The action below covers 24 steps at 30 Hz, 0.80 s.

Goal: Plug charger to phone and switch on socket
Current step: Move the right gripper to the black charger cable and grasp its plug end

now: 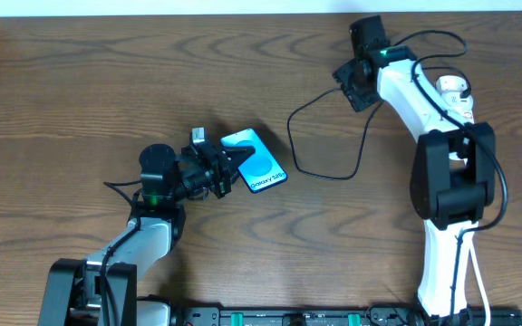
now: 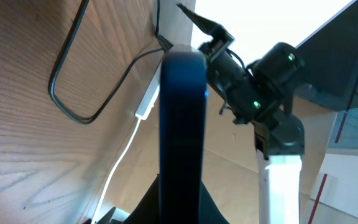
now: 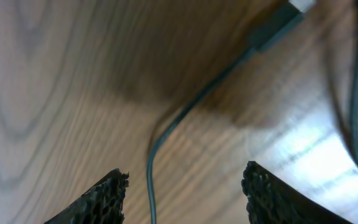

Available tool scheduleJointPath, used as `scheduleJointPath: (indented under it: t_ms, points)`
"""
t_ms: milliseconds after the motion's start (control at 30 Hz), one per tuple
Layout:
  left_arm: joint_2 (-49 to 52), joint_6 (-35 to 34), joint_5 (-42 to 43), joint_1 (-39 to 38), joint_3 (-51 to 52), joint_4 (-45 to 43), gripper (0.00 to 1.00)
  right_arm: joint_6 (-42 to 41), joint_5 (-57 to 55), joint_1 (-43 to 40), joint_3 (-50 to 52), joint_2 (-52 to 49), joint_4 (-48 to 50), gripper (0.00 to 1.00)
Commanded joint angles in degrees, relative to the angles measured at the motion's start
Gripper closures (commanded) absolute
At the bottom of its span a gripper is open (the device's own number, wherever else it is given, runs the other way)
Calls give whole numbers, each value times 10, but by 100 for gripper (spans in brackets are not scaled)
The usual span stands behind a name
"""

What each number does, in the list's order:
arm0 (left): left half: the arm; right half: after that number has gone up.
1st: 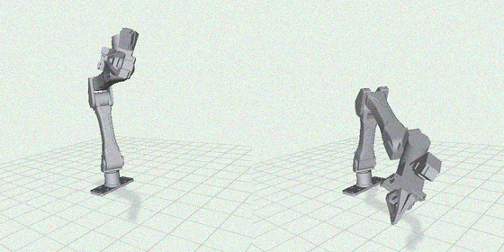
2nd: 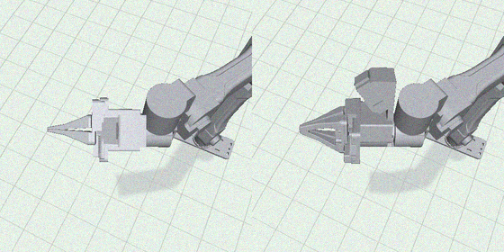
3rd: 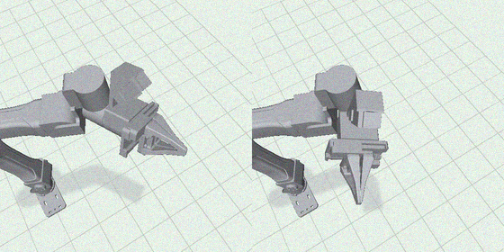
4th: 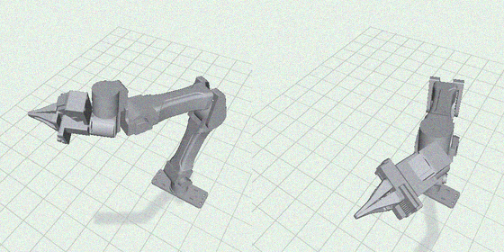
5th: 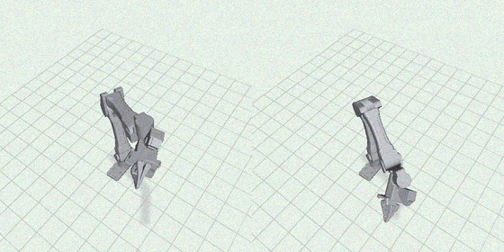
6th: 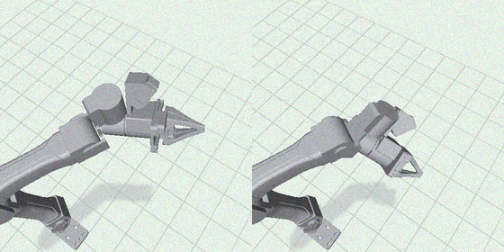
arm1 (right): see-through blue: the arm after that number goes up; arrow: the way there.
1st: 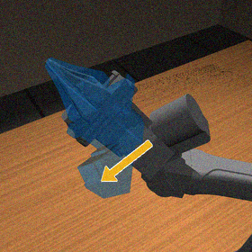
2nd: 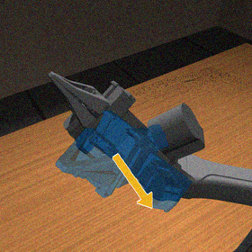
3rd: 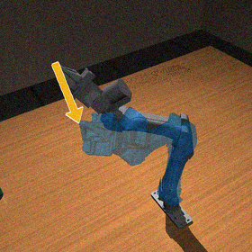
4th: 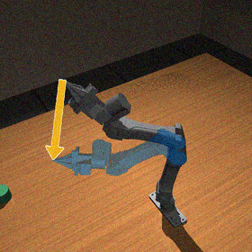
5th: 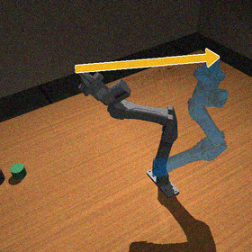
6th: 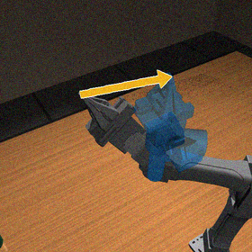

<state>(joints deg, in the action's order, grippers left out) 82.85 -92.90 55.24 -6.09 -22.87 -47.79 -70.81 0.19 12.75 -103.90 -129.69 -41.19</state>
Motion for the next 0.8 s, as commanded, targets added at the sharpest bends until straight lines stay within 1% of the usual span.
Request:
scheduleJointPath:
  t_ms: [0, 267, 333, 433, 533, 600, 633, 700, 767]
  points:
    - [-5, 8, 13, 1, -16, -7, 93, -10, -28, -6, -16, -16, 12, 41]
    - [-5, 8, 11, 1, -16, -7, 92, -10, -57, -5, -15, -46, 43, 42]
    - [-5, 8, 11, 1, -16, -7, 92, -10, -60, -5, -15, -55, 50, 44]
    - [-5, 8, 11, 1, -16, -7, 93, -9, -60, -5, -15, -65, 49, 52]
    - [-5, 8, 8, 1, -16, -7, 92, 12, -60, -4, -15, -73, 45, 57]
    - [-5, 8, 7, 1, -16, -7, 92, 33, -60, -2, -15, -80, 45, 64]
    - [-5, 8, 7, 1, -16, -7, 92, 43, -60, -1, -15, -82, 46, 69]
    - [-5, 8, 7, 1, -16, -7, 92, 67, -60, 3, -15, -84, 46, 84]
    - [-5, 8, 7, 1, -16, -7, 92, 98, -58, 10, -15, -85, 48, 92]
